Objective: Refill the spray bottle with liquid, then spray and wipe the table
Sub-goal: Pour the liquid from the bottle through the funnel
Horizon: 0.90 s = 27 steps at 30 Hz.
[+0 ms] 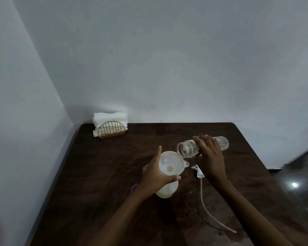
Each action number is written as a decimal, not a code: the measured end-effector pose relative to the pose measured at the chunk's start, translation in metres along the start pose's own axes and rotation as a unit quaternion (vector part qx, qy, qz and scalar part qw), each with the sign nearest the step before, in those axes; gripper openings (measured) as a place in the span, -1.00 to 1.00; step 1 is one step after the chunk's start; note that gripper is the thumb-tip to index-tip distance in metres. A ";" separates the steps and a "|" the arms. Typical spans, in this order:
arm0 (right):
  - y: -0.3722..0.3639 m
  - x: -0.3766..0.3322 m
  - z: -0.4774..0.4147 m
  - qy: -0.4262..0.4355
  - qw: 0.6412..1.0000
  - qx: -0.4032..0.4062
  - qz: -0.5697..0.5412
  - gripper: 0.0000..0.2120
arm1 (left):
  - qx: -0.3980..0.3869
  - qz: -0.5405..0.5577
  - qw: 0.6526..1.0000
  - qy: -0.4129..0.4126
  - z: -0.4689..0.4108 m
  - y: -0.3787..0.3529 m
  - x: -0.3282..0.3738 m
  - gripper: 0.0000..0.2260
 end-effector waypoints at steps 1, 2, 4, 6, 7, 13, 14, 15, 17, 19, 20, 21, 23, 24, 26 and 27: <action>0.004 -0.001 0.000 -0.006 1.000 0.003 -0.014 -0.53 | 0.002 0.000 1.000 -0.004 0.000 0.000 0.001 0.04; 0.006 -0.002 0.001 -0.012 1.000 0.003 -0.022 -0.50 | 0.001 0.002 1.000 -0.006 0.000 0.000 0.001 0.03; 0.008 -0.003 0.003 -0.025 0.999 -0.003 -0.022 -0.41 | -0.001 0.010 1.000 -0.008 0.001 0.000 0.002 0.02; 0.010 0.000 0.006 -0.049 0.998 -0.006 -0.025 -0.41 | 0.001 0.023 1.000 -0.012 0.001 0.000 0.003 0.02; 0.010 0.004 0.006 -0.070 0.997 -0.009 -0.030 -0.42 | 0.005 0.034 0.999 -0.016 0.002 0.000 0.003 0.02; 0.000 0.032 0.004 -0.220 0.963 -0.078 -0.133 -0.47 | 0.007 0.076 0.996 -0.045 0.003 0.002 0.007 0.03; -0.001 0.036 0.002 -0.236 0.954 -0.085 -0.166 -0.48 | 0.006 0.077 0.996 -0.049 0.002 0.002 0.008 0.04; -0.001 0.041 0.001 -0.251 0.942 -0.089 -0.202 -0.48 | 0.004 0.079 0.995 -0.053 0.002 0.002 0.008 0.05; 0.000 0.049 -0.001 -0.278 0.919 -0.085 -0.268 -0.49 | -0.002 0.085 0.995 -0.060 0.002 0.002 0.006 0.07; 0.003 0.054 -0.005 -0.289 0.901 -0.080 -0.313 -0.50 | -0.018 0.098 0.993 -0.062 0.003 0.000 0.003 0.06; 0.003 0.055 -0.007 -0.291 0.893 -0.083 -0.332 -0.49 | -0.022 0.113 0.992 -0.060 0.004 0.001 0.003 0.02; 0.004 0.056 -0.008 -0.292 0.886 -0.088 -0.349 -0.48 | -0.010 0.133 0.989 -0.056 0.004 0.005 0.003 -0.04; 0.006 0.059 -0.010 -0.291 0.875 -0.100 -0.373 -0.47 | 0.065 0.176 0.981 -0.044 0.005 0.021 -0.005 -0.25; 0.007 0.060 -0.010 -0.291 0.872 -0.104 -0.379 -0.46 | 0.125 0.185 0.974 -0.030 0.007 0.032 -0.015 -0.40; 0.008 0.064 -0.010 -0.295 0.868 -0.110 -0.385 -0.44 | 0.218 0.129 0.967 0.012 0.015 0.053 -0.044 -0.68; 0.009 0.064 -0.011 -0.294 0.865 -0.113 -0.391 -0.43 | 0.219 0.057 0.973 0.047 0.018 0.058 -0.059 -0.71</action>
Point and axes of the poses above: each hand's wrist, its own z-axis away from the middle knuckle, its own y-axis out of the back of the hand, x = y × z, the point moved 9 cm from there along -z, towards the middle knuckle, and after that the axes turned 10 degrees about -y, right-handed, at the moved point
